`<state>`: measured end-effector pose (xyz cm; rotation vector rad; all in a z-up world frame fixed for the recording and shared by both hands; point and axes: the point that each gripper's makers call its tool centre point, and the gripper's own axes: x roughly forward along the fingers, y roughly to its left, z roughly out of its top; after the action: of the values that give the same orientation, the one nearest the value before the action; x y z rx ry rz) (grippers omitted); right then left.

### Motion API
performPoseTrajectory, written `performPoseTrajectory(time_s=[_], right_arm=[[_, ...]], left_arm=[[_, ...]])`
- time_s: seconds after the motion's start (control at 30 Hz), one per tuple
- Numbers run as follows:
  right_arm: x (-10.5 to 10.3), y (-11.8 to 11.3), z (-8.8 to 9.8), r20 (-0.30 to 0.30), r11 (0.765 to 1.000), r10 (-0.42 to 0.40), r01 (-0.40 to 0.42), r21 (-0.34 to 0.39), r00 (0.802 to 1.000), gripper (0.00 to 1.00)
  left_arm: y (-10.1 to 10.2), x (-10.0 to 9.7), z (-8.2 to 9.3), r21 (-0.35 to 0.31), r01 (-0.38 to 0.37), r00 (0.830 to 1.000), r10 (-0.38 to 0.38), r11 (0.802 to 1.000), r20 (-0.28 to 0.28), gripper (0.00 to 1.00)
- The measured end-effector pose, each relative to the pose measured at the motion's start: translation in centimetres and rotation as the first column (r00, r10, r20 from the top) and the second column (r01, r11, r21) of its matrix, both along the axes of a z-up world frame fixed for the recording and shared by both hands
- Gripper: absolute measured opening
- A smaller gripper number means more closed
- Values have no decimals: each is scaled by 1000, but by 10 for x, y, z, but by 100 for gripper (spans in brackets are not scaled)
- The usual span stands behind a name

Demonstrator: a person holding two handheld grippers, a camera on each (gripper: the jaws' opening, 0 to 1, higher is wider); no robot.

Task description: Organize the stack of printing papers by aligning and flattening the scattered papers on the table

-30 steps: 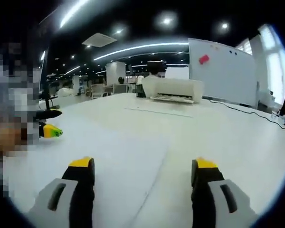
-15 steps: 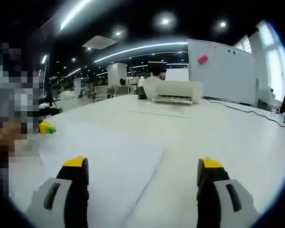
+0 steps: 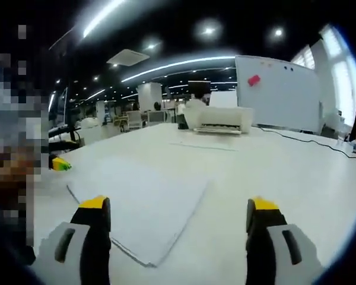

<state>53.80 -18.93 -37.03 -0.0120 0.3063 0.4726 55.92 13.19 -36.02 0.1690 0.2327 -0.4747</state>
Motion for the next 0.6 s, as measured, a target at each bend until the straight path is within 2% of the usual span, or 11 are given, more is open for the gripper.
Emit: performPoseTrajectory(time_s=[0.3, 0.37, 0.6], right_arm=[[-40, -7, 14, 25, 1000, -8, 8, 6, 1000, 90], [-39, -9, 13, 25, 1000, -6, 6, -6, 1000, 90], [-55, -16, 11, 20, 999, 10, -8, -52, 1000, 90]], left_arm=[[32, -43, 10, 21, -18, 1000, 18, 1000, 11, 97], [36, -50, 11, 25, -21, 1000, 20, 999, 13, 97], [57, -71, 8, 28, -38, 999, 38, 999, -6, 97]])
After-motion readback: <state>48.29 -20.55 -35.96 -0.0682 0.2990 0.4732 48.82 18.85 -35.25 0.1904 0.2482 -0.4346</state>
